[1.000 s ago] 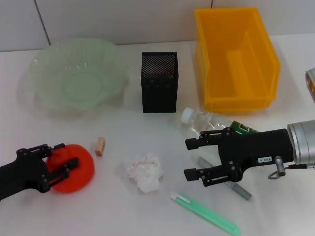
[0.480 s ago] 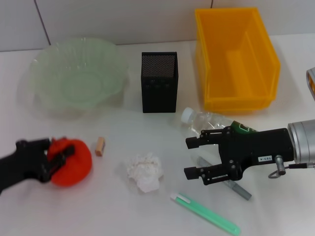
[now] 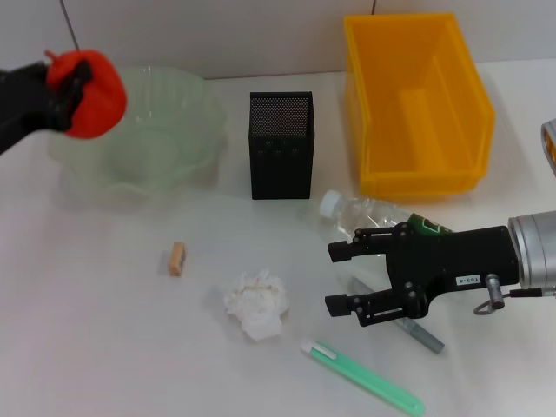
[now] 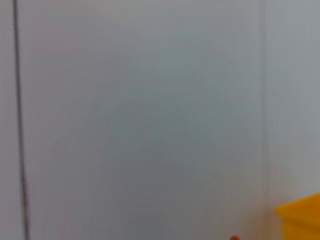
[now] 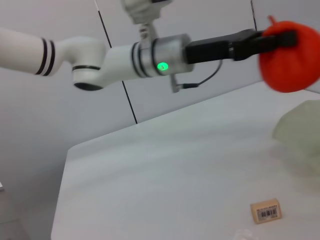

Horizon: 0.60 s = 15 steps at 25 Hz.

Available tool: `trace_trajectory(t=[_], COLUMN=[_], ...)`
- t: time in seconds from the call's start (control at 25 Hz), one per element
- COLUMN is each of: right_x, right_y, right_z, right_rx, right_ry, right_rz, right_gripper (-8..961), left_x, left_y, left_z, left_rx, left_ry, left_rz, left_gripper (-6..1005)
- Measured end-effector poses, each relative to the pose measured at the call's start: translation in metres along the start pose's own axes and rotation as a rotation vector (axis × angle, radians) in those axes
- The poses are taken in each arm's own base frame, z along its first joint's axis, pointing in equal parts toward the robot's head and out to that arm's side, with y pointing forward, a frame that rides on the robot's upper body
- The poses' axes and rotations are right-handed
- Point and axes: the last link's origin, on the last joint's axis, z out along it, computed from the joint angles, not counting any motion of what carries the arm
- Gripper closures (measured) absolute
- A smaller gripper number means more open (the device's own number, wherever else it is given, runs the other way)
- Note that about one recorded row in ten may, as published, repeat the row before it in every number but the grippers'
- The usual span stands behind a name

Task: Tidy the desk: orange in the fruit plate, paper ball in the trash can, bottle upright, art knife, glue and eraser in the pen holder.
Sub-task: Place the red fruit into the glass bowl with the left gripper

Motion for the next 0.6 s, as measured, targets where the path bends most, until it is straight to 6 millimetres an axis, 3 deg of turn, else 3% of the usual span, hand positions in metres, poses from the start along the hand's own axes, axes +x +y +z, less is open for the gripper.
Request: trace_trajectory(t=[0.04,0.08,0.12,0.24,0.28,0.32,0.52,0.6], right_x=[0.000,0.000,0.000,-0.001,-0.001,-0.001,-0.002,-0.003], right_y=[0.000,0.000,0.000,-0.001,-0.001,-0.001,-0.002,-0.002], right_z=[0.000,0.000,0.000,0.001,0.001,0.001,0.002,0.003], right_rx=[0.002,0.002,0.002,0.000,0.000,0.000,0.002,0.001], right_ry=[0.000,0.000,0.000,0.003,0.003,0.004,0.007,0.008], right_rz=[-0.001,-0.001,-0.001,-0.004,-0.004,-0.003,-0.003,-0.005], right_gripper=[163,163,163,163,163,163,163,163], left_x=[0.006,0.006,0.005,0.005,0.001,-0.006,-0.014,-0.016], left_y=[-0.011,-0.011,-0.020,-0.020,-0.028,-0.027,-0.028,-0.026], left_z=[0.021,0.021,0.048,0.048,0.069,0.077,0.084,0.085], left_rx=[0.052,0.052,0.120,0.120,0.193,0.216,0.253,0.243], left_ry=[-0.027,-0.027,-0.082,-0.082,-0.157,-0.204,-0.251,-0.260], left_rz=[0.021,0.021,0.061,0.061,0.119,0.161,0.170,0.175], left_gripper=[802,827,853,876,883,891,902,858])
